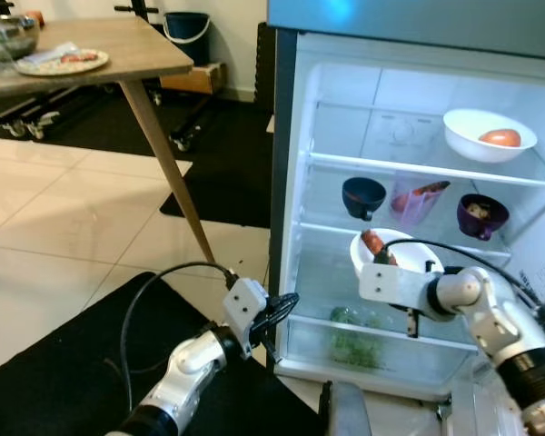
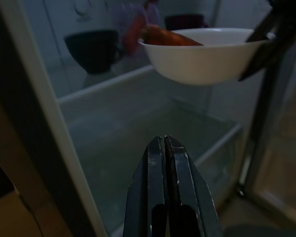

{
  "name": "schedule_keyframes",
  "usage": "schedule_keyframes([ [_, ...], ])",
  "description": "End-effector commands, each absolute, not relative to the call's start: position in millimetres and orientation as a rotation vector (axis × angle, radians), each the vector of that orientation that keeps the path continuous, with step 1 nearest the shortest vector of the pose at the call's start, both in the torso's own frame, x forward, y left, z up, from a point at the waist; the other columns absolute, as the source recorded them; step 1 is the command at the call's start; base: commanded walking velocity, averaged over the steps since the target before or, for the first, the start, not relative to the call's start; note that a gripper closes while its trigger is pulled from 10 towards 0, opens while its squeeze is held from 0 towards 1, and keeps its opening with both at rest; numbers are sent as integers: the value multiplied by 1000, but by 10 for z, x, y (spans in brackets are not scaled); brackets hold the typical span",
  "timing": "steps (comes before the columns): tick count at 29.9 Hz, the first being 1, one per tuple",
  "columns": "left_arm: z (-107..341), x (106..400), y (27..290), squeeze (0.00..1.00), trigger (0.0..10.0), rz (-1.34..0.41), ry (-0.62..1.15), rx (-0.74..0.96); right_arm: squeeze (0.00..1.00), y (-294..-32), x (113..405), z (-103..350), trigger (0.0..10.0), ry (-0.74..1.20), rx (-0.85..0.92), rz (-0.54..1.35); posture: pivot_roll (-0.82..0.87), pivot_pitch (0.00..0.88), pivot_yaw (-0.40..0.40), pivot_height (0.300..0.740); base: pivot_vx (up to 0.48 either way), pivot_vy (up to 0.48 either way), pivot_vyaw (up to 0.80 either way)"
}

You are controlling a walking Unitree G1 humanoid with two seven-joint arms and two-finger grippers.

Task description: Restocking fridge

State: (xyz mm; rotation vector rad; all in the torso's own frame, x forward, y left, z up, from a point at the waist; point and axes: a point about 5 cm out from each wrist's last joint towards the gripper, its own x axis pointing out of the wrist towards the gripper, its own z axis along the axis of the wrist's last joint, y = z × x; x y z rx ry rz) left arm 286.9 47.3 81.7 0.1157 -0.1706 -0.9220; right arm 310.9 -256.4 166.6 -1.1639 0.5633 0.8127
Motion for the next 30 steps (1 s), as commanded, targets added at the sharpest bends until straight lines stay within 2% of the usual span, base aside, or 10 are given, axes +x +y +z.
schedule_keyframes([
  [1,894,2895,474,0,10000,-917,-195,96,0,-2572,3112,1901,10000,495,-1191,829,-113,4,-68,497,0,0,0],
  [6,926,2901,472,0,10000,-916,-207,91,0,-2612,3087,2014,10000,501,-1188,845,-113,4,-68,497,0,0,0],
  [13,1017,2906,429,0,10000,-926,-240,80,0,-2710,2901,2363,10000,534,-1186,977,-119,7,-70,497,0,0,0],
  [21,1070,2909,409,0,10000,-933,-252,75,0,-2715,2876,2596,10000,495,-1188,1004,-119,8,-70,497,0,0,0],
  [30,1102,2899,393,0,10000,-945,-258,76,0,-2518,2829,2592,10000,429,-1134,1116,-119,10,-64,497,0,0,0],
])
